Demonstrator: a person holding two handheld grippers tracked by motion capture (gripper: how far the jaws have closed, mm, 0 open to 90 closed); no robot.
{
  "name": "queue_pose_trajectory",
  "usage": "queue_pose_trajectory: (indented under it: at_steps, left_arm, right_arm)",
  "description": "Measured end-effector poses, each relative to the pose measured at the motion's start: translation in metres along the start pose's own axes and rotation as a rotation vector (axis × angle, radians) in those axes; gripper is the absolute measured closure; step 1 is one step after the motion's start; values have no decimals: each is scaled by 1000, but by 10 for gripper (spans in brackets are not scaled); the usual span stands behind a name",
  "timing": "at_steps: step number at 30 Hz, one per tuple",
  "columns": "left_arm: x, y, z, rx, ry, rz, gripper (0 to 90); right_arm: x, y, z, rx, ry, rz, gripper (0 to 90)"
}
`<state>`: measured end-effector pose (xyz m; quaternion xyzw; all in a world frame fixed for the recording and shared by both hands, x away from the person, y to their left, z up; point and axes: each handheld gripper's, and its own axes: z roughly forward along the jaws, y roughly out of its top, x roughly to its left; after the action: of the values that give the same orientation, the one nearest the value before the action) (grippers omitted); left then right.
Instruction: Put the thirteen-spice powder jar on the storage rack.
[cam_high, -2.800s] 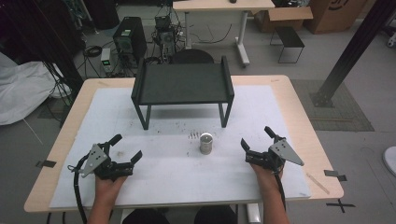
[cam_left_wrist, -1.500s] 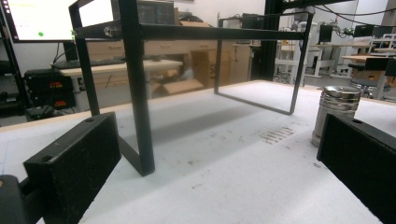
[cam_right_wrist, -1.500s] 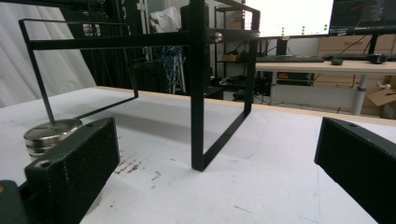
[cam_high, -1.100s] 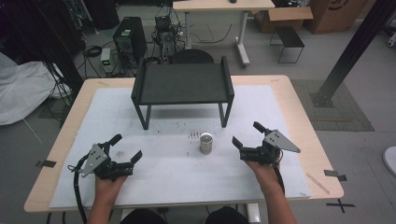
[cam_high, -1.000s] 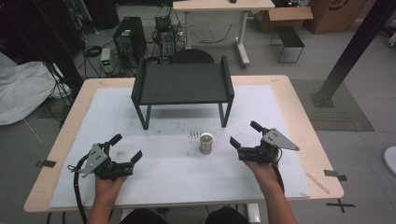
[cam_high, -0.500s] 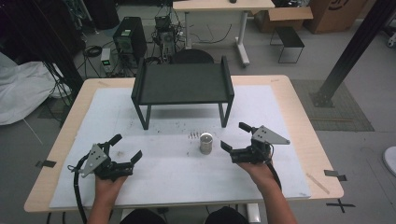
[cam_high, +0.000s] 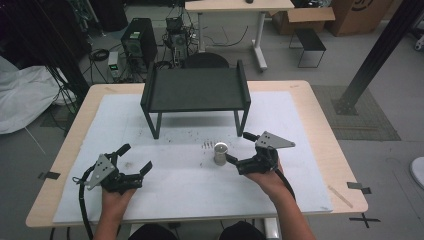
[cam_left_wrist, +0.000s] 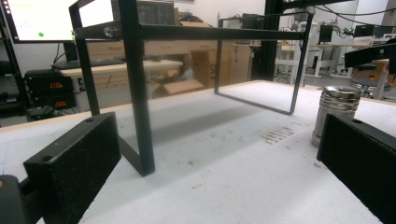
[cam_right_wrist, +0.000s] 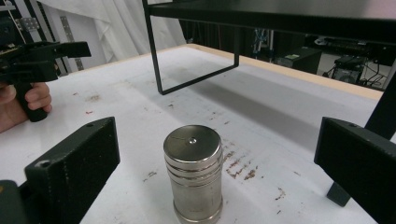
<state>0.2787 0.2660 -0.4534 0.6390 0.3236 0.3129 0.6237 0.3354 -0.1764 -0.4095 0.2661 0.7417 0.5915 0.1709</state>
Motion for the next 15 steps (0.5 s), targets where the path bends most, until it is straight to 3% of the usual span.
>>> queue_pose_trajectory:
  at_steps: [15]
  left_arm:
    - [0,0,0,0,-1,2,2]
  right_arm:
    - [-1,2,8,50,34,2,0]
